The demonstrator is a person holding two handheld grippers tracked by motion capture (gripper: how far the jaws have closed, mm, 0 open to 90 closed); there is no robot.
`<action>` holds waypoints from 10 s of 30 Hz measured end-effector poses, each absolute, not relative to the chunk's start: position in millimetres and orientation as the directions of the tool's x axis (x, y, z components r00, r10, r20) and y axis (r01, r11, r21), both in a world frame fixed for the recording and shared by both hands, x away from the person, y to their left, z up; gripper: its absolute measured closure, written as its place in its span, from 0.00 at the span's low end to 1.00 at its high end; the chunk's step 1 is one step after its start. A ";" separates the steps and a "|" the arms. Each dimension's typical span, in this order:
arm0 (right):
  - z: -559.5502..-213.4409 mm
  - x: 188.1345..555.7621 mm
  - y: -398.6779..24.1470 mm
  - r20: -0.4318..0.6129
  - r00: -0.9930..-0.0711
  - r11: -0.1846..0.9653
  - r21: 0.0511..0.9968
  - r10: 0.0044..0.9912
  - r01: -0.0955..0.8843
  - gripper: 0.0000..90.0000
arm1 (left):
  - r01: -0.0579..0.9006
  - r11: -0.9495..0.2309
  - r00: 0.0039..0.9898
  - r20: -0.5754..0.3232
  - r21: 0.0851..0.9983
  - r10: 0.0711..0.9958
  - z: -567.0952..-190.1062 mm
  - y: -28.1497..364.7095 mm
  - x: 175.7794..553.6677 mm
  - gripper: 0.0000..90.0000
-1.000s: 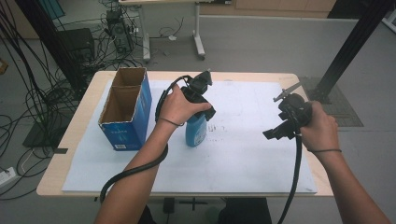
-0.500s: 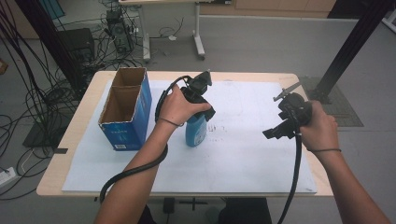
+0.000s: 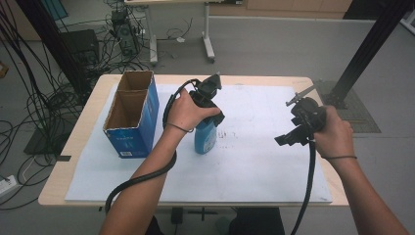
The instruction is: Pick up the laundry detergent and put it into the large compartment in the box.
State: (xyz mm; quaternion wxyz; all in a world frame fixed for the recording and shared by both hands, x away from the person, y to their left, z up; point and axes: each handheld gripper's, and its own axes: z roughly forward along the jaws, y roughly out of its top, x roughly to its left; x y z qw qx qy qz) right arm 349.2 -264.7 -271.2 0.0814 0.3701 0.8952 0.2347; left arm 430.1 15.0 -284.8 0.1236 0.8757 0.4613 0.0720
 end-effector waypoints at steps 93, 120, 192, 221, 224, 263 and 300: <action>-269.3 349.5 -260.8 0.013 -0.717 0.625 0.480 0.697 0.616 0.06 | 0.790 -0.540 0.560 0.016 0.290 0.828 -281.3 9.8 428.2 0.41; -270.1 348.5 -262.3 0.019 -0.715 0.619 0.485 0.699 0.617 0.06 | 0.788 -0.546 0.564 0.021 0.285 0.826 -281.4 9.2 428.6 0.41; -266.0 343.1 -248.2 0.000 -0.726 0.629 0.499 0.688 0.596 0.06 | 0.686 -0.581 0.621 0.065 0.437 0.781 -91.4 9.9 406.6 0.42; -266.2 345.6 -238.6 0.006 -0.743 0.638 0.506 0.670 0.580 0.06 | 0.756 -0.482 0.507 0.068 0.442 0.859 -65.0 65.3 408.2 0.42; -266.9 346.4 -237.2 0.007 -0.747 0.642 0.507 0.665 0.576 0.06 | 0.772 -0.460 0.480 0.073 0.438 0.874 -66.3 75.2 410.1 0.42; -275.4 350.5 -235.0 0.030 -0.755 0.638 0.514 0.655 0.573 0.06 | 0.895 -0.141 0.122 0.072 0.424 0.990 -66.8 206.2 426.8 0.42; -275.7 349.5 -236.3 0.024 -0.751 0.641 0.504 0.660 0.579 0.06 | 0.927 -0.089 0.069 0.066 0.363 0.995 -122.5 225.3 437.1 0.42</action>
